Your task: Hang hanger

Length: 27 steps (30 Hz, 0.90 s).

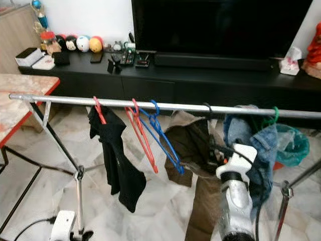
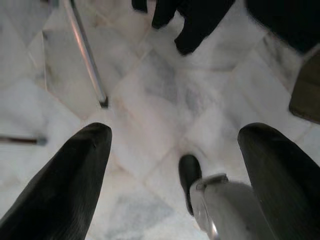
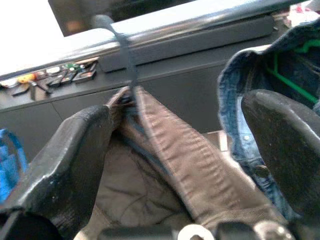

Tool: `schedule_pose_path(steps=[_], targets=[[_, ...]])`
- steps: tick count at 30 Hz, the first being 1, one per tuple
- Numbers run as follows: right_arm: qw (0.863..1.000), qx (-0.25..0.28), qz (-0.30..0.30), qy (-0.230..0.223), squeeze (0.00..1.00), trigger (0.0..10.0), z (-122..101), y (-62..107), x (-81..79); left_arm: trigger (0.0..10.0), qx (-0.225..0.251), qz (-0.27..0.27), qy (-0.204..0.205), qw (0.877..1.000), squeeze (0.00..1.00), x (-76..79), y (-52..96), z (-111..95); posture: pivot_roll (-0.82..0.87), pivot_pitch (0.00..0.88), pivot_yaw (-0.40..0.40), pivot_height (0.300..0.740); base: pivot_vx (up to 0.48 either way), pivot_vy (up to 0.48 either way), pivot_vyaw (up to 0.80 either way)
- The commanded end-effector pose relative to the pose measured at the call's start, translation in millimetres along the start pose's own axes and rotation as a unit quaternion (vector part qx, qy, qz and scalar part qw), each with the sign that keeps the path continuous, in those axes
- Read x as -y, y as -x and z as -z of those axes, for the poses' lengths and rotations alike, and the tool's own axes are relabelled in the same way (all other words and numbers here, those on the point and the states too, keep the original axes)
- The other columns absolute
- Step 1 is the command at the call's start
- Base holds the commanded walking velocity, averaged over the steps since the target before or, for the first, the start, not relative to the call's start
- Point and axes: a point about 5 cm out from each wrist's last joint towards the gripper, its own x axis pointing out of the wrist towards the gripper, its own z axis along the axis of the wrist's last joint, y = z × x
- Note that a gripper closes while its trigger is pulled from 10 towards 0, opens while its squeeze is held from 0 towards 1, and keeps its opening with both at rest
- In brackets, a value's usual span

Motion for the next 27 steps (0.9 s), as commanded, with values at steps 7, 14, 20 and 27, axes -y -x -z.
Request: schedule_pose_path(steps=[7, 14, 20, 27], targets=[[1.000, 0.001, 0.009, 0.005, 0.00, 10.0, -2, -0.4, 5.5, 10.0, 0.002, 0.008, 0.003, 1.000, 0.00, 6.0, -1.1, 0, 0.04, 0.000, 0.011, 0.740, 0.117, 0.000, 0.00], [1.000, 0.002, 0.014, -0.005, 0.00, 10.0, -2, 1.2, 5.1, 10.0, 0.000, 0.012, 0.003, 1.000, 0.00, 6.7, -1.0, 1, 0.04, 0.000, 0.011, 0.740, 0.000, 0.000, 0.00], [1.000, 0.022, -0.003, 0.020, 0.00, 10.0, -22, 0.8, 8.0, 10.0, -0.002, 0.014, 0.000, 1.000, 0.00, 6.9, -0.5, 3, 0.03, 0.000, 0.011, 0.740, 0.000, 0.000, 0.00], [0.993, -0.031, -0.071, 0.088, 0.00, 10.0, -31, 32.2, 34.0, 10.0, -0.007, 0.017, 0.001, 1.000, 0.00, 5.1, 0.3, 4, 0.02, 0.000, 0.011, 0.740, 0.000, 0.000, 0.00]])
